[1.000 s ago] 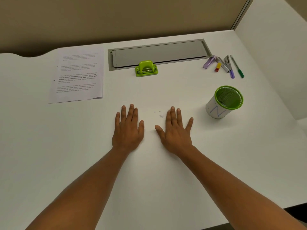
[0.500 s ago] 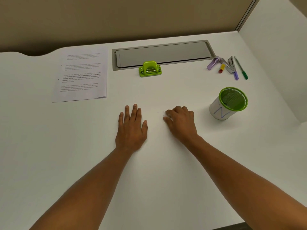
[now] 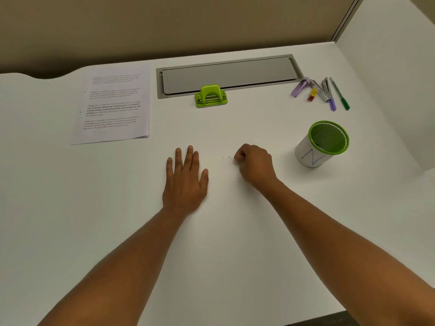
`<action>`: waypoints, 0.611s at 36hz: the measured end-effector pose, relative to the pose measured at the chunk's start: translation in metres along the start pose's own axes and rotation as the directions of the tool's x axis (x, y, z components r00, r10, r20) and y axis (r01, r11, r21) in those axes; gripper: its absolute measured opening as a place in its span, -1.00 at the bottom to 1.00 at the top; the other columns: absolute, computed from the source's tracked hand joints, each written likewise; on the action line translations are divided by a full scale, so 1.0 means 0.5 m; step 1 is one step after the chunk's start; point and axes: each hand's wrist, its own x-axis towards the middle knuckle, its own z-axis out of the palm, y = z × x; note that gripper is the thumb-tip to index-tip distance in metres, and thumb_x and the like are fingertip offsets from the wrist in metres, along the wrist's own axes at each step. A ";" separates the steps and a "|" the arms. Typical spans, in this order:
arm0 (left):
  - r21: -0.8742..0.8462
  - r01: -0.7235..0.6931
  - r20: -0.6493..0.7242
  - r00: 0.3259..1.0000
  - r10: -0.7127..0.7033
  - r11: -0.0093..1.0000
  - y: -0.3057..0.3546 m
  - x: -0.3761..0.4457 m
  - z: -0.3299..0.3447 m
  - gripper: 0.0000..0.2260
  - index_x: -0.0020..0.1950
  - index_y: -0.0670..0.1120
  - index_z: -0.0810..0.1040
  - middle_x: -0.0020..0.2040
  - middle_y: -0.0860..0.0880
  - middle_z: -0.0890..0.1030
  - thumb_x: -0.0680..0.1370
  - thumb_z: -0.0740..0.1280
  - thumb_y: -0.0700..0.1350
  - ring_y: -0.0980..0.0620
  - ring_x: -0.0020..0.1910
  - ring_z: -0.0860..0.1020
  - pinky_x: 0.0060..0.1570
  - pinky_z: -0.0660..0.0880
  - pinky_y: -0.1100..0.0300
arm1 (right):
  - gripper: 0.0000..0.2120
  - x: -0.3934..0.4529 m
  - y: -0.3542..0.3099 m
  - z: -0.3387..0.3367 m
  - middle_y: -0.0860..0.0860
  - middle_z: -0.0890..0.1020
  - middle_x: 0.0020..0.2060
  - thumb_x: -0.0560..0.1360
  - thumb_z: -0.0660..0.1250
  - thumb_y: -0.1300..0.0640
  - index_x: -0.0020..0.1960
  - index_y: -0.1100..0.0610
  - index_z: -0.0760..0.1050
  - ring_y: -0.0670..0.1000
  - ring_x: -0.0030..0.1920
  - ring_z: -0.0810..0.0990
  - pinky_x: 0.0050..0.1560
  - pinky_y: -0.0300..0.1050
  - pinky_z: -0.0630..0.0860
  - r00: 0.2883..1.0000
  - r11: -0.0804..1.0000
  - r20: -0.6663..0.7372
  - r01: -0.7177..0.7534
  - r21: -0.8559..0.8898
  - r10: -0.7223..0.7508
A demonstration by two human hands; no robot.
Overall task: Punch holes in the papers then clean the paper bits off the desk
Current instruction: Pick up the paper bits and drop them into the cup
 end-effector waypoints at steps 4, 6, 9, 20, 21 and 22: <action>-0.003 0.003 -0.007 1.000 -0.003 1.000 0.001 -0.001 0.001 -0.44 0.57 -0.12 0.15 0.60 -0.07 0.12 0.64 -0.09 0.12 -0.13 0.59 -0.01 0.54 -0.01 -0.13 | -0.88 -0.009 -0.007 -0.066 -0.14 0.57 -0.29 0.54 0.33 0.18 -0.16 0.07 0.58 -0.12 -0.25 0.50 -0.27 -0.25 0.40 0.978 0.826 0.063 -0.203 0.525 0.200; -0.007 -0.001 -0.007 1.000 0.001 1.000 0.000 0.000 0.002 -0.44 0.57 -0.13 0.16 0.60 -0.07 0.12 0.64 -0.08 0.11 -0.14 0.59 -0.01 0.54 -0.01 -0.13 | -0.88 -0.016 -0.011 -0.111 -0.08 0.56 -0.31 0.55 0.35 0.19 -0.16 0.08 0.59 -0.13 -0.29 0.46 -0.26 -0.27 0.40 0.970 0.712 0.111 -0.234 0.662 0.215; -0.006 -0.005 -0.013 1.000 0.005 1.000 -0.002 -0.001 0.003 -0.45 0.57 -0.13 0.16 0.60 -0.08 0.12 0.64 -0.08 0.11 -0.14 0.59 0.00 0.53 0.00 -0.14 | -0.88 -0.031 -0.007 -0.189 -0.06 0.54 -0.28 0.56 0.32 0.22 -0.12 0.08 0.58 -0.13 -0.29 0.44 -0.31 -0.36 0.36 0.977 0.657 0.086 -0.197 0.728 0.197; 0.000 -0.010 -0.024 1.000 0.010 1.000 0.001 -0.002 0.000 -0.45 0.55 -0.15 0.21 0.58 -0.10 0.18 0.63 -0.06 0.11 -0.17 0.58 0.07 0.52 0.05 -0.16 | -0.92 -0.043 0.123 -0.359 -0.08 0.59 -0.25 0.53 0.36 0.10 -0.12 0.04 0.61 -0.08 -0.19 0.51 -0.27 -0.26 0.37 0.910 0.874 -0.267 -0.172 0.455 0.318; 0.001 -0.009 -0.025 1.000 0.009 1.000 0.001 -0.002 -0.001 -0.45 0.55 -0.15 0.21 0.58 -0.10 0.18 0.63 -0.06 0.11 -0.17 0.58 0.07 0.52 0.05 -0.16 | -0.92 -0.042 0.131 -0.357 -0.06 0.59 -0.22 0.53 0.36 0.10 -0.10 0.05 0.61 -0.05 -0.15 0.51 -0.28 -0.27 0.36 0.910 0.906 -0.280 -0.185 0.381 0.305; -0.001 -0.009 -0.028 1.000 0.009 1.000 0.001 -0.002 -0.001 -0.45 0.54 -0.15 0.22 0.58 -0.10 0.18 0.63 -0.06 0.11 -0.17 0.58 0.07 0.52 0.05 -0.16 | -0.93 -0.040 0.138 -0.352 -0.03 0.59 -0.18 0.53 0.35 0.12 -0.07 0.07 0.61 -0.03 -0.12 0.51 -0.28 -0.27 0.36 0.915 0.934 -0.287 -0.199 0.295 0.285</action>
